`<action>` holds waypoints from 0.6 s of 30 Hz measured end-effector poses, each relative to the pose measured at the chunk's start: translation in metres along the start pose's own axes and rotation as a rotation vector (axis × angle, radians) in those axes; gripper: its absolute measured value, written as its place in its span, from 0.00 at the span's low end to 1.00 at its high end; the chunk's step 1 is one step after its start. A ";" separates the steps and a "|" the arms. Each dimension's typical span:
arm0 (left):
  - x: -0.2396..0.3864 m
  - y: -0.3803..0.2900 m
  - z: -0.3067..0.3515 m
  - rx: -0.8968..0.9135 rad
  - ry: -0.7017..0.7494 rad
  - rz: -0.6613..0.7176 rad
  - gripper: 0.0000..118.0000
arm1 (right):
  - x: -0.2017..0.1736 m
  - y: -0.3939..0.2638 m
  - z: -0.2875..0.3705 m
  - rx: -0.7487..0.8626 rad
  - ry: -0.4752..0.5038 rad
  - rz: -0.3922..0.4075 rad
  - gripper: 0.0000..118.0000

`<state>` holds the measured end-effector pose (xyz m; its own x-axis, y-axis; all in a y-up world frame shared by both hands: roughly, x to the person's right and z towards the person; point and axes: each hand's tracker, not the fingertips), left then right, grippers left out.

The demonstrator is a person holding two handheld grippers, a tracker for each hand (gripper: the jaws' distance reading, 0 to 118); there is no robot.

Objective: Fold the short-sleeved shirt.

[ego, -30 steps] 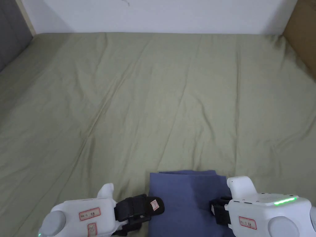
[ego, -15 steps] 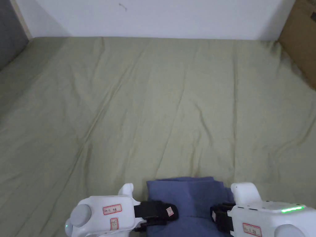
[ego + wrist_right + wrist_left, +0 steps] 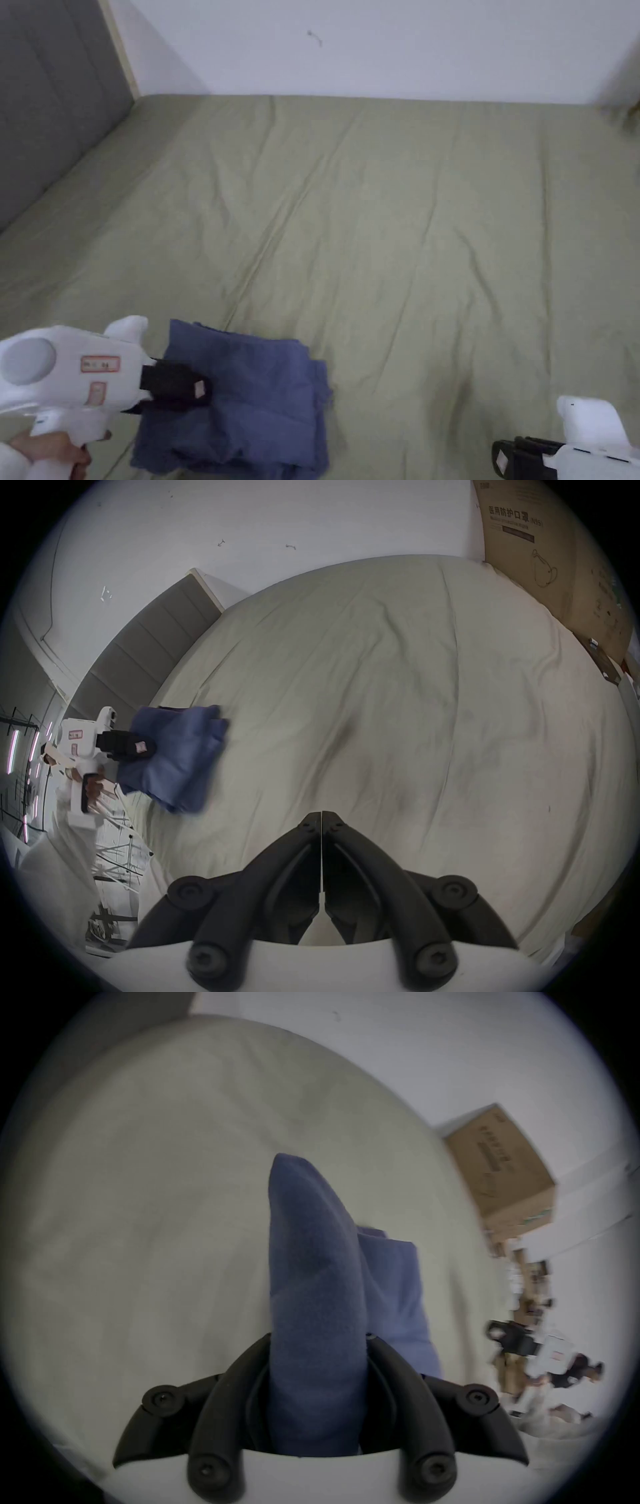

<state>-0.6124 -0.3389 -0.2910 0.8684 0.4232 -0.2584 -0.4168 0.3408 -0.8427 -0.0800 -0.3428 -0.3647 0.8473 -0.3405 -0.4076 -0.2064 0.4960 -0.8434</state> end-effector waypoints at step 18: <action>-0.089 0.059 0.044 0.096 0.825 -0.072 0.88 | -0.002 -0.004 -0.016 -0.061 -0.042 -0.012 0.00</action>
<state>-0.7256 -0.3194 -0.2966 0.7962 -0.3409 -0.4999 -0.3410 0.4298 -0.8361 -0.0887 -0.3572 -0.3660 0.8696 -0.3117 -0.3828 -0.2241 0.4417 -0.8687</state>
